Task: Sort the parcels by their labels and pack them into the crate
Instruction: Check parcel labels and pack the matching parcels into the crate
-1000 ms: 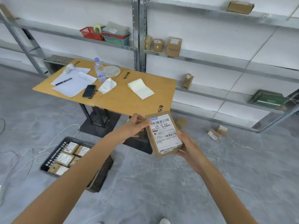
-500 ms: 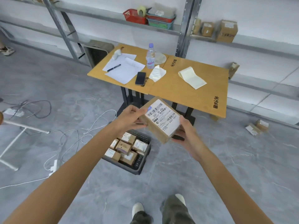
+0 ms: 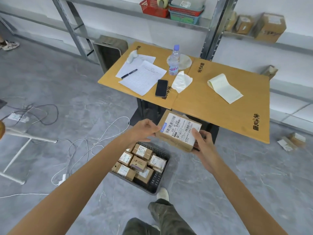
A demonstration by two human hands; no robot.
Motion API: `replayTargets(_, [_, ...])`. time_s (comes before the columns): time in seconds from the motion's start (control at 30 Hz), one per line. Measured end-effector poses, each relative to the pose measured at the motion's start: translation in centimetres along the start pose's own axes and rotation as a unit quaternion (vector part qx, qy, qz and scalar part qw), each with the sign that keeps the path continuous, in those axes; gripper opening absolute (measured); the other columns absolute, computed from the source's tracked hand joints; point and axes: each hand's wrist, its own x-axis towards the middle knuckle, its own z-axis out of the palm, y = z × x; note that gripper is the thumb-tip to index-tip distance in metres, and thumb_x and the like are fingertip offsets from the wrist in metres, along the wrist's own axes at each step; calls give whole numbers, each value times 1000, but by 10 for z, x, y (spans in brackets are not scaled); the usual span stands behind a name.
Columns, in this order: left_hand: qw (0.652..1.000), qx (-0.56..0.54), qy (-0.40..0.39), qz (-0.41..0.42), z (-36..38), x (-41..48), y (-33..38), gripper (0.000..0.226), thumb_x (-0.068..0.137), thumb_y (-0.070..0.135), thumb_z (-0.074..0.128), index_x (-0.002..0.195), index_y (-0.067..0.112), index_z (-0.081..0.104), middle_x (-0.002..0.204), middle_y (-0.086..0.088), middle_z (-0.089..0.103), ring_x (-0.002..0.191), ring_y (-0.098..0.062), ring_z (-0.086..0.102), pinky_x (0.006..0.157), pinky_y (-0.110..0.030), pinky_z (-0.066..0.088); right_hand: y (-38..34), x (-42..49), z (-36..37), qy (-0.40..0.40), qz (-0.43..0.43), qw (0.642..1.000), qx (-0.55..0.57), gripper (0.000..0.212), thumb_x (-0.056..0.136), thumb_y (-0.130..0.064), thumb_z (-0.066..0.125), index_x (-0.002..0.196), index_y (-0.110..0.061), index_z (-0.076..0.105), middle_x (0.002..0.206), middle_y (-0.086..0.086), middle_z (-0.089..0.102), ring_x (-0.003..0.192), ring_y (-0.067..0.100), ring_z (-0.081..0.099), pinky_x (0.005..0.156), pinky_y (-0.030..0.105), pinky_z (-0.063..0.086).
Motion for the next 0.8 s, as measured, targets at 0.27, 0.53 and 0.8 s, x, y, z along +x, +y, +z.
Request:
replayTargets(0.27, [997, 51, -41, -40, -47, 66, -10, 31, 90, 27, 60, 117, 14, 54, 109, -7, 64, 100, -18, 63, 88, -29, 51, 18, 49, 47, -37, 53, 996, -61, 60, 89, -37, 60, 141, -28, 33, 121, -5, 59, 116, 17, 56, 100, 49, 47])
replayTargets(0.53, [983, 143, -94, -57, -88, 123, -76, 32, 90, 25, 60, 119, 11, 59, 117, -7, 63, 103, -19, 60, 98, -38, 48, 93, 77, 100, 53, 113, 991, -44, 51, 88, -38, 62, 133, -34, 38, 108, -11, 61, 95, 8, 60, 70, 26, 50])
replayTargets(0.8, [951, 210, -194, -118, -76, 174, -206, 29, 92, 22, 51, 117, 12, 61, 119, -3, 61, 101, -17, 57, 82, -28, 46, 217, 114, 106, 89, 212, 969, -91, 62, 86, -22, 68, 137, -21, 33, 123, 9, 58, 98, 16, 62, 56, 18, 52])
